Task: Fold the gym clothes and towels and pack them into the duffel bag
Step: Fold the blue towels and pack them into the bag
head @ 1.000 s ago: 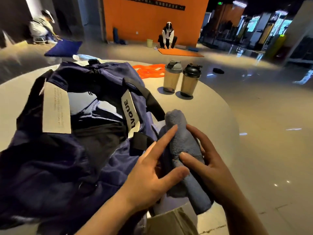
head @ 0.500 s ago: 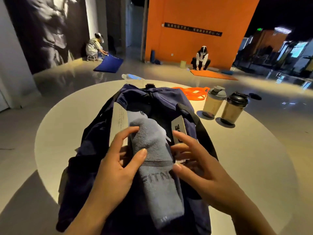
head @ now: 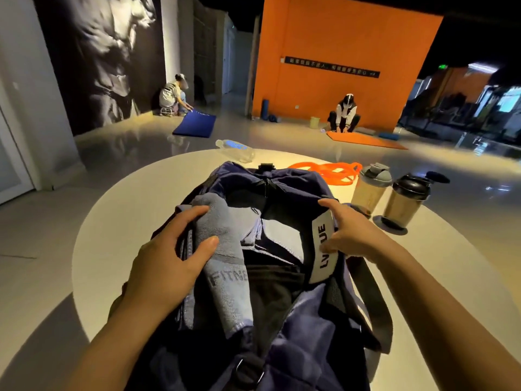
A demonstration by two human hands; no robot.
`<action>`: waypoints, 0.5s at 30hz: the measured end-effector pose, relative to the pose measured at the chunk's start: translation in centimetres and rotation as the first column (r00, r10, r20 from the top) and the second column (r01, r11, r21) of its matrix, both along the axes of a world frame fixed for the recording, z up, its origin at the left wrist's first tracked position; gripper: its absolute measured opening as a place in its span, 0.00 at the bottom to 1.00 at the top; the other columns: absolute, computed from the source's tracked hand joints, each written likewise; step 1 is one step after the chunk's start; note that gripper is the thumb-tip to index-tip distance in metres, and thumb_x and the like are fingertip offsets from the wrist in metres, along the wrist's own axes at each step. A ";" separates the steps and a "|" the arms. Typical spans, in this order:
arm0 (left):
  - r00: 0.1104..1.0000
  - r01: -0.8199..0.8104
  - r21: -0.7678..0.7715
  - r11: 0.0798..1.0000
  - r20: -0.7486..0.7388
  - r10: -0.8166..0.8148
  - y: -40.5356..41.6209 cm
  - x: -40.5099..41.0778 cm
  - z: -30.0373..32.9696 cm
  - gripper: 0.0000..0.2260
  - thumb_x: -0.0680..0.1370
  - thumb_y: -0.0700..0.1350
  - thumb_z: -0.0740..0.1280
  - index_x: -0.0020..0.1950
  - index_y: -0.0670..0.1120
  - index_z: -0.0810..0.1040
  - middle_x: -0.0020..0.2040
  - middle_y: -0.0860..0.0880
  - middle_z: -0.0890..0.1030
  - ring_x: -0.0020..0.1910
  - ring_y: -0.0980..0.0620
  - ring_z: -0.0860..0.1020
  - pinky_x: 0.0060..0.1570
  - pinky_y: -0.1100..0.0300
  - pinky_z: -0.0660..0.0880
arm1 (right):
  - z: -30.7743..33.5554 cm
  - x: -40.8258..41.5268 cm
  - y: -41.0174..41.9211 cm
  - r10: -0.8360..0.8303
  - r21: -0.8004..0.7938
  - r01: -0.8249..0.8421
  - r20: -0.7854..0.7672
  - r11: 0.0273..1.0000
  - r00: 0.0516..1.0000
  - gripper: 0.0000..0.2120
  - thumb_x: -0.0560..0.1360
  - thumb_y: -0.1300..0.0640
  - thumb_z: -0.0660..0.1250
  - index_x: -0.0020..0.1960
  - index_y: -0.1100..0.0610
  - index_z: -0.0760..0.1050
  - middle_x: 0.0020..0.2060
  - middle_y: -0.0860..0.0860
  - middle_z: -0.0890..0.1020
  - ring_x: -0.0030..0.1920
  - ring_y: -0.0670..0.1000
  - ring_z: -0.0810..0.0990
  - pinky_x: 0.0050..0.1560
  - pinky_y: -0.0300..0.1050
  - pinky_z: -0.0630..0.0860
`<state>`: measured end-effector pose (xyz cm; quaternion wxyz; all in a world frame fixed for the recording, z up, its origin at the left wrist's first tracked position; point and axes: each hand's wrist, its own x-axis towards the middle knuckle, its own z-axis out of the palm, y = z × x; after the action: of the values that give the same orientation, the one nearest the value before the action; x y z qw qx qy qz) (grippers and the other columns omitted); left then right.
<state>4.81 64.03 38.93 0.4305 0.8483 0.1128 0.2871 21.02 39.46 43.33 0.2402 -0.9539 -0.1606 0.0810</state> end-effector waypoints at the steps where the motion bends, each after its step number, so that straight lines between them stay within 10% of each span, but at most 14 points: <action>1: 1.000 0.006 0.002 1.000 -0.019 -0.006 -0.1 0.1 0.1 0.22 0.72 0.52 0.72 0.62 0.68 0.71 0.63 0.58 0.77 0.61 0.52 0.75 0.56 0.57 0.71 | 0.4 0.2 0.0 -0.010 0.051 0.012 -0.041 0.999 0.999 0.43 0.69 0.67 0.72 0.75 0.47 0.55 0.65 0.57 0.70 0.61 0.58 0.74 0.39 0.43 0.80; 9: 0.999 -0.048 0.053 0.997 -0.001 0.048 -0.8 1.3 1.3 0.26 0.69 0.41 0.73 0.62 0.63 0.74 0.56 0.55 0.79 0.56 0.49 0.78 0.49 0.59 0.71 | 9.1 0.9 -0.6 -0.037 0.266 0.064 -0.107 0.962 0.994 0.38 0.68 0.76 0.68 0.71 0.48 0.66 0.53 0.53 0.73 0.44 0.55 0.78 0.29 0.41 0.78; 15: 0.997 -0.067 0.234 0.970 -0.029 0.075 -1.0 1.9 4.1 0.23 0.68 0.53 0.68 0.63 0.66 0.74 0.56 0.55 0.80 0.53 0.49 0.78 0.44 0.60 0.68 | 8.3 1.1 -1.6 0.020 0.307 0.037 -0.180 0.951 0.984 0.39 0.68 0.77 0.68 0.70 0.47 0.66 0.57 0.54 0.75 0.53 0.59 0.78 0.42 0.51 0.81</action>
<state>6.75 63.00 43.05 0.3152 0.8935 0.1166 0.2977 22.10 37.86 51.60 0.4006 -0.8939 -0.1447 0.1399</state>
